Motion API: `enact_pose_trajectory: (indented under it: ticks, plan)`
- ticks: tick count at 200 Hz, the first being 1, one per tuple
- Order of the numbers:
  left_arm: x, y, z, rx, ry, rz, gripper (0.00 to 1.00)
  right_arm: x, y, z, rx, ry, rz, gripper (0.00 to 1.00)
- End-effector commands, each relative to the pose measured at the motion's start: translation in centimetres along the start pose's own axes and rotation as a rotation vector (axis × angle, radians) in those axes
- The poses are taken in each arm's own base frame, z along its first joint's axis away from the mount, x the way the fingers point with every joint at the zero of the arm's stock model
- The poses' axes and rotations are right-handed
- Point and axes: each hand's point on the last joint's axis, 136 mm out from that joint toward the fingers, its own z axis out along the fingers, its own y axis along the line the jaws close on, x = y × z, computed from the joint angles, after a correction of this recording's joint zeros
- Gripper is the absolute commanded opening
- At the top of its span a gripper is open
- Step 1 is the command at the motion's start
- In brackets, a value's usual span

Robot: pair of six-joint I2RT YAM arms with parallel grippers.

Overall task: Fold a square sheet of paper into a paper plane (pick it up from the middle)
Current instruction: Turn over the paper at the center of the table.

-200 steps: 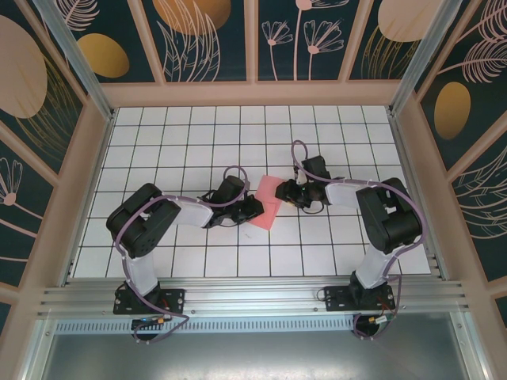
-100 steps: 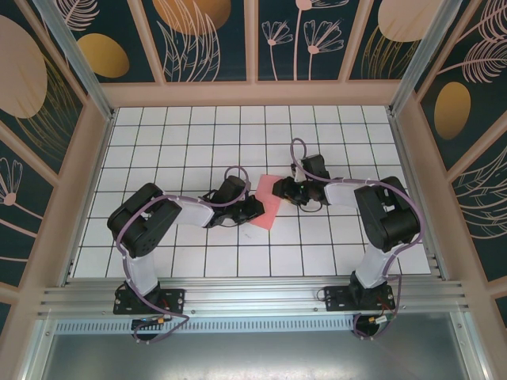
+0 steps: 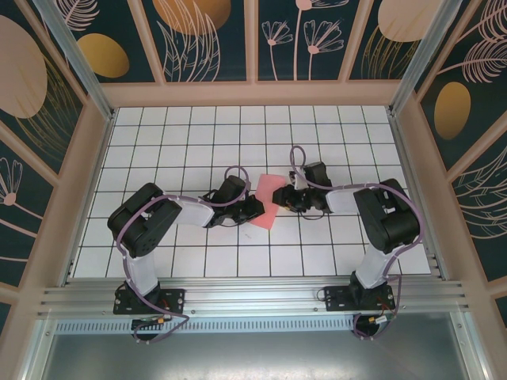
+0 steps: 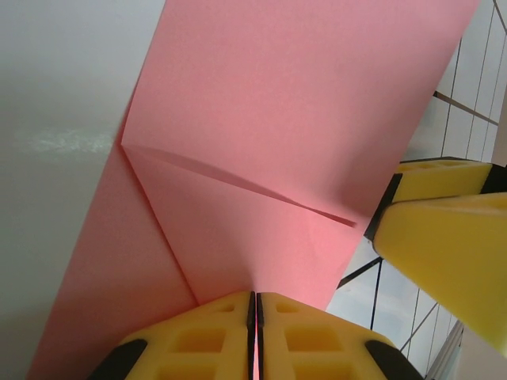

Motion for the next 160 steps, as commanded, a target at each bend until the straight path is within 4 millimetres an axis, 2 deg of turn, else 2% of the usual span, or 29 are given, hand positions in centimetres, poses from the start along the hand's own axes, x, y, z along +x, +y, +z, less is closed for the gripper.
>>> enact_pose_trajectory:
  ticks: [1,51,67,92,103,118,121,123,130,146,160]
  plan:
    - [0.3,0.2,0.3,-0.008,0.008,-0.009,0.13,1.2,1.6,-0.2,-0.068,0.029,-0.060,0.37]
    - [0.0,-0.3,0.2,0.008,-0.005,-0.015,0.13,1.8,1.7,-0.2,-0.066,0.030,-0.077,0.29]
    - [-0.1,-0.5,0.1,0.013,-0.009,-0.016,0.13,1.7,1.7,-0.2,-0.059,0.022,-0.081,0.17]
    - [-0.6,-1.9,-0.8,0.066,-0.040,-0.017,0.15,1.1,2.2,-0.6,-0.054,-0.002,-0.098,0.08]
    - [-1.0,-2.8,-1.7,0.095,-0.074,-0.012,0.19,0.6,2.6,-1.2,-0.035,-0.028,-0.115,0.05]
    - [-1.9,-3.9,-3.4,0.126,-0.146,-0.009,0.19,-0.1,3.2,-2.3,0.003,-0.063,-0.146,0.02]
    - [-1.9,-3.6,-3.5,0.118,-0.157,-0.011,0.20,-0.2,3.2,-2.5,0.015,-0.068,-0.152,0.01]
    - [-2.2,-4.2,-4.2,0.133,-0.175,-0.006,0.21,-0.3,3.2,-2.7,0.025,-0.074,-0.155,0.02]
    - [-2.7,-4.5,-5.2,0.133,-0.216,-0.005,0.23,-0.8,3.4,-3.5,0.063,-0.092,-0.172,0.01]
    - [-3.6,-4.6,-7.3,0.118,-0.307,-0.004,0.24,-1.7,2.9,-5.5,0.219,-0.130,-0.211,0.01]
    - [-4.4,-3.8,-9.3,0.079,-0.394,-0.017,0.25,-2.2,2.1,-7.9,0.424,-0.155,-0.262,0.02]
